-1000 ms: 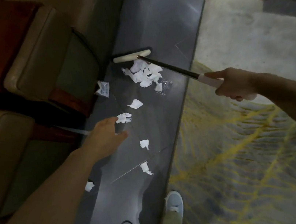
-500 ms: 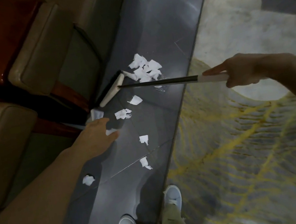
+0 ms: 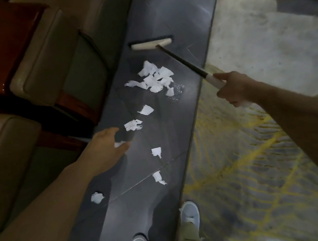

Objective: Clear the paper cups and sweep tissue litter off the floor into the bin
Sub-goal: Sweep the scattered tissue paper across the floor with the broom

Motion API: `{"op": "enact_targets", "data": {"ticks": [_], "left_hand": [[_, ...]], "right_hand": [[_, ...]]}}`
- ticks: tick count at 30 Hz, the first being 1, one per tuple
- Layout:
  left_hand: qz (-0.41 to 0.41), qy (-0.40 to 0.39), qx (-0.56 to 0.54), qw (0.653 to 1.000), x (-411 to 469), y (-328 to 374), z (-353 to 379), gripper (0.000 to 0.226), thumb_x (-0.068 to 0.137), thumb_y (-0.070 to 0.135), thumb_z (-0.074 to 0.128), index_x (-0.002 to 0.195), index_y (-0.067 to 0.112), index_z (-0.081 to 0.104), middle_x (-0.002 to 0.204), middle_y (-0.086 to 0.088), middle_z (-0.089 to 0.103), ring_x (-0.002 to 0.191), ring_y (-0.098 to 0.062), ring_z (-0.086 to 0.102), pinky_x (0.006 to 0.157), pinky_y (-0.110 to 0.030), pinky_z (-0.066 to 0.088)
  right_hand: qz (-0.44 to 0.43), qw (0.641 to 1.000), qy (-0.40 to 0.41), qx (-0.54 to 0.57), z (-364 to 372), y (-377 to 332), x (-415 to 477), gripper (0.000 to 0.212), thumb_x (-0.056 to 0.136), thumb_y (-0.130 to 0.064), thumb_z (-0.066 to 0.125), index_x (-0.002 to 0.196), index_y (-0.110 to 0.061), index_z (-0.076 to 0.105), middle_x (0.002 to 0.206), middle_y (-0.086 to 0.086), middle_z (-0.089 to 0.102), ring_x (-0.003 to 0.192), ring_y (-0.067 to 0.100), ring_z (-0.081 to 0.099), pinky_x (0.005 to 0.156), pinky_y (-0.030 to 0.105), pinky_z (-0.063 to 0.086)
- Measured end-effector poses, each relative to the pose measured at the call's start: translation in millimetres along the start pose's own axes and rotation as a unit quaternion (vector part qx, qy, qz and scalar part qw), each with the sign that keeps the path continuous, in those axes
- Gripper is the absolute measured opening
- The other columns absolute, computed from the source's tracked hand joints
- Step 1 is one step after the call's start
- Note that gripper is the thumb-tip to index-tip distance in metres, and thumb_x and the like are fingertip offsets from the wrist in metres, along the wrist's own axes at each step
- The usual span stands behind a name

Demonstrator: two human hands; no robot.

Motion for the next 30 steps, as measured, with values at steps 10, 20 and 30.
{"op": "enact_targets", "data": {"ticks": [10,20,30], "left_hand": [[-0.028,0.011,-0.002,1.0,-4.8,-55.7,-5.6,0.066,0.091,0.038,0.057,0.145,0.011,0.031,0.149,-0.009,0.034,0.137,-0.023,0.03,0.11,-0.031,0.026],[0.023,-0.009,-0.008,1.0,-52.6,-113.3,7.6,0.065,0.09,0.039,0.059,0.142,0.009,0.036,0.145,-0.01,0.04,0.133,-0.026,0.036,0.11,-0.037,0.032],[0.095,-0.058,0.026,0.993,-141.0,-218.7,45.0,0.082,0.075,0.065,0.051,0.139,0.015,0.043,0.137,-0.008,0.05,0.125,-0.025,0.046,0.105,-0.044,0.041]], "right_hand": [[0.054,0.997,-0.064,0.001,97.4,-18.8,34.6,0.049,0.091,-0.01,0.046,0.138,-0.009,0.034,0.094,0.021,0.056,0.072,0.026,0.053,0.054,0.026,0.04],[0.115,0.986,-0.089,0.082,181.7,-18.2,-127.8,0.067,0.09,0.005,0.031,0.147,-0.03,0.024,0.094,0.015,0.049,0.059,0.02,0.044,0.036,0.017,0.036],[0.133,0.975,-0.11,0.139,296.5,-33.0,-325.1,0.073,0.089,-0.001,0.039,0.151,-0.032,0.016,0.061,0.013,0.053,0.043,0.017,0.042,0.034,0.016,0.033]]}}
Point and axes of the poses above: each hand's wrist, its own x-axis towards the middle knuckle, its own z-axis out of the palm, y = z × x, the point moved 3 cm from there along x, towards the middle knuckle
